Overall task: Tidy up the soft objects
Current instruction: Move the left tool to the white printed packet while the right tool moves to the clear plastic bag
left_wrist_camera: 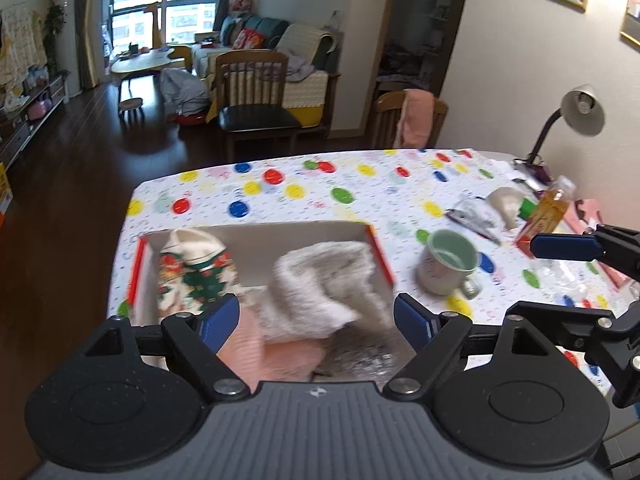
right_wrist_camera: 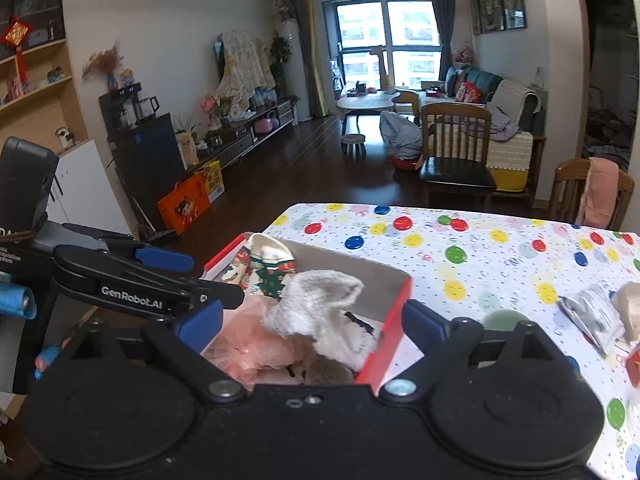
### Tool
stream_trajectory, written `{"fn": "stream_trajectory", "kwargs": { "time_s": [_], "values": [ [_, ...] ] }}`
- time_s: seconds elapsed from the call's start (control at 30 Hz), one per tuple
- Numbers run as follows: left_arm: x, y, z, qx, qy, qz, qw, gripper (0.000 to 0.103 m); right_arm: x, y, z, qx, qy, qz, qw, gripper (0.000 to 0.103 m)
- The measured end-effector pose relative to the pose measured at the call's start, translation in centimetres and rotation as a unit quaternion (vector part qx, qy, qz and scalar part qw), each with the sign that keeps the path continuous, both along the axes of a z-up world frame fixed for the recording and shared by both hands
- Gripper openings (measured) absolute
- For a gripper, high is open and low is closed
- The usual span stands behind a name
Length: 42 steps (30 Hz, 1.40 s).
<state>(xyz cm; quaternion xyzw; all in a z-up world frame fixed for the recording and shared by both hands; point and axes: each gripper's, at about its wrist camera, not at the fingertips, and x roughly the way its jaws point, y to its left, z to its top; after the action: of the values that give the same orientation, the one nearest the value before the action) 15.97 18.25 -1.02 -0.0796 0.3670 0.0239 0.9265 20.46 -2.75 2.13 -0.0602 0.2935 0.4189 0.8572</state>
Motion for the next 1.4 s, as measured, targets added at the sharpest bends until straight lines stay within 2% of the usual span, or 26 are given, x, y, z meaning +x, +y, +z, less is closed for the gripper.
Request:
{"fn": "stream_trajectory", "kwargs": {
  "time_s": [0.3, 0.43, 0.57, 0.87, 1.07, 1.23, 1.4],
  "values": [
    [1.8, -5.5, 0.9, -0.006, -0.019, -0.030, 0.9993, 0.090, 1.5, -6.6, 0.3, 0.021, 0.000, -0.039, 0.999, 0.102],
    [3.1, -8.3, 1.0, -0.007, -0.029, -0.039, 0.9988, 0.100, 2.4, -9.8, 0.1, 0.023, -0.003, -0.060, 0.998, 0.102],
    [5.0, -11.1, 1.0, -0.019, -0.036, -0.046, 0.9981, 0.100, 3.6, -13.3, -0.2, 0.023, -0.005, -0.085, 0.996, 0.102],
    [10.9, -18.6, -0.1, -0.009, -0.022, -0.063, 0.9977, 0.100, 6.6, -21.1, -2.1, 0.007, -0.010, -0.148, 0.989, 0.102],
    [15.6, -23.2, -1.3, -0.041, -0.005, -0.070, 0.9967, 0.100, 8.9, -25.8, -4.3, -0.013, -0.007, -0.185, 0.983, 0.102],
    [19.1, -27.0, -2.2, -0.026, 0.001, -0.057, 0.9980, 0.100, 10.8, -29.1, -5.9, -0.026, -0.002, -0.203, 0.979, 0.102],
    [22.2, -29.8, -3.4, -0.028, 0.008, -0.062, 0.9977, 0.100, 12.8, -31.7, -7.0, -0.030, 0.001, -0.215, 0.976, 0.101]
  ]
}}
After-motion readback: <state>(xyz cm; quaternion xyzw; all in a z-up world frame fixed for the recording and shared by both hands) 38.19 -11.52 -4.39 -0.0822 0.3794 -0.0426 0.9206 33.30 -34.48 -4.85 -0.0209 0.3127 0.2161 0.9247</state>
